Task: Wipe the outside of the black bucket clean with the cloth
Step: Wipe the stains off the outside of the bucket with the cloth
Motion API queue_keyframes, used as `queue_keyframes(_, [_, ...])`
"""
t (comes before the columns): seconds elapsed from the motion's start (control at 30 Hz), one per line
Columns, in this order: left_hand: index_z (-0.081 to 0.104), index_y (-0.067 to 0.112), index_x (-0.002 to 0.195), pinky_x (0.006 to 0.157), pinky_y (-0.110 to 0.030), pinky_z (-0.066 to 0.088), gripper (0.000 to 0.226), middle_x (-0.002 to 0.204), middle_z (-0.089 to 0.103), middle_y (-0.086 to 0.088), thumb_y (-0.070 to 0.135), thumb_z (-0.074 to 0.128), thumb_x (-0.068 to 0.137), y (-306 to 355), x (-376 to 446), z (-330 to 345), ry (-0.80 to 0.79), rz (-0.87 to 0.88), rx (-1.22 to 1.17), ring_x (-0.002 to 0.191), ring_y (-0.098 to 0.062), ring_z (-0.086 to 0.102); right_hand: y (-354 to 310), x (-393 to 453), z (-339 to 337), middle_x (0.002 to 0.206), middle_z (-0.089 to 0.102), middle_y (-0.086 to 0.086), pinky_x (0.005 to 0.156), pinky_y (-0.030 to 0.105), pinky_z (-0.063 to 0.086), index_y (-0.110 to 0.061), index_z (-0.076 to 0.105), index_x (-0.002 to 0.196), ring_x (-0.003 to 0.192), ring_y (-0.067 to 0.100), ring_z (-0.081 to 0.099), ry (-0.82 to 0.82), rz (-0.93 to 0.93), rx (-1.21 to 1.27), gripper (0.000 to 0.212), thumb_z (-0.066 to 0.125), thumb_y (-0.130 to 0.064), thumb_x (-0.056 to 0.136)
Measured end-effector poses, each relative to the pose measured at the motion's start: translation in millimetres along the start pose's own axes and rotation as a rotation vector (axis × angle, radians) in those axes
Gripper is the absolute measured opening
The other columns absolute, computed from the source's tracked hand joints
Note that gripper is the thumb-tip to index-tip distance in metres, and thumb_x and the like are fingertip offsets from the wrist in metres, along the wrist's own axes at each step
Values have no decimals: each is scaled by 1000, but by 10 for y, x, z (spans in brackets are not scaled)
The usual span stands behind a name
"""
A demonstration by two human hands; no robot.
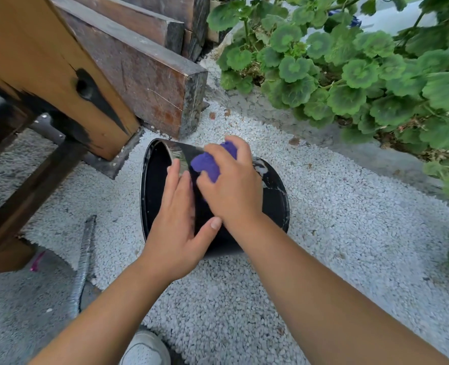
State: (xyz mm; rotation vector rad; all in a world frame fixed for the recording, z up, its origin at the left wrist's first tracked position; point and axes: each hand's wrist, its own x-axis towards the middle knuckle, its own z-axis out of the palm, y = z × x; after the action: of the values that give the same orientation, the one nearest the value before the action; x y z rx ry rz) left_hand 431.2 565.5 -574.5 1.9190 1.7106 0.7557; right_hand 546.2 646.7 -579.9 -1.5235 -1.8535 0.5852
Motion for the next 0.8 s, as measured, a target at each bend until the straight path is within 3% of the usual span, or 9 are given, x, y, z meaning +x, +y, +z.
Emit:
queue_keyframes(0.1, [10,0,154,111,-50,34,94,163,-11,-1,61,44,90,-12,-27,-18,14,-38,-2,151,-17,-7,268,-5,-23,143,43,3,77,40,51,-30,64,116,104,32,61,-22,26,-91,42,69,-26,75])
queue_keyframes(0.33, [14,3,154,107,-57,39,88,165,-8,-1,53,47,90,-11,-38,-36,16,-74,-6,150,-10,-7,862,-38,-111,145,42,5,73,37,50,-28,64,119,97,35,61,-31,169,-261,41,67,-23,78])
queue_keyframes(0.4, [15,5,154,104,-53,43,86,165,-8,2,53,47,90,-11,-42,-33,24,-76,0,150,-5,-3,986,-60,-143,146,40,4,73,38,50,-28,62,121,97,35,60,-35,210,-300,42,66,-24,80])
queue_keyframes(0.47, [17,8,155,86,-48,56,84,165,-9,6,52,49,90,2,-45,-42,29,-77,-12,142,3,17,1069,-82,-170,148,37,4,74,39,51,-28,61,124,100,35,59,-35,249,-325,43,66,-24,81])
queue_keyframes(0.53, [21,10,154,76,-45,59,83,165,-8,8,52,50,89,13,-52,-48,30,-82,-15,126,-6,35,1116,-97,-183,149,36,3,74,38,50,-28,59,126,101,33,58,-33,280,-335,44,65,-24,82])
queue_keyframes(0.63, [30,9,151,88,-48,55,79,165,-2,4,51,53,88,-20,-42,-57,36,-75,4,148,-8,14,1136,-103,-182,149,34,3,75,39,51,-28,58,128,104,33,57,-42,303,-324,44,63,-26,85])
queue_keyframes(0.7, [36,15,148,93,-46,53,73,163,12,7,47,56,86,-35,7,-83,76,-115,-32,149,-8,12,1160,-97,-183,150,32,3,79,40,52,-29,56,129,109,33,56,-54,312,-282,43,61,-29,86])
queue_keyframes(0.77, [39,24,146,102,-31,47,66,156,26,16,42,58,85,-31,87,-122,158,-187,-110,143,1,23,1173,-91,-193,151,29,0,90,40,49,-31,53,132,119,30,52,-77,330,-182,47,58,-41,87])
queue_keyframes(0.8, [37,27,146,101,-15,40,65,154,29,16,37,59,86,-31,129,-142,193,-217,-146,140,6,25,1169,-93,-194,153,26,-3,96,39,45,-32,48,137,124,27,48,-81,343,-118,50,54,-46,89])
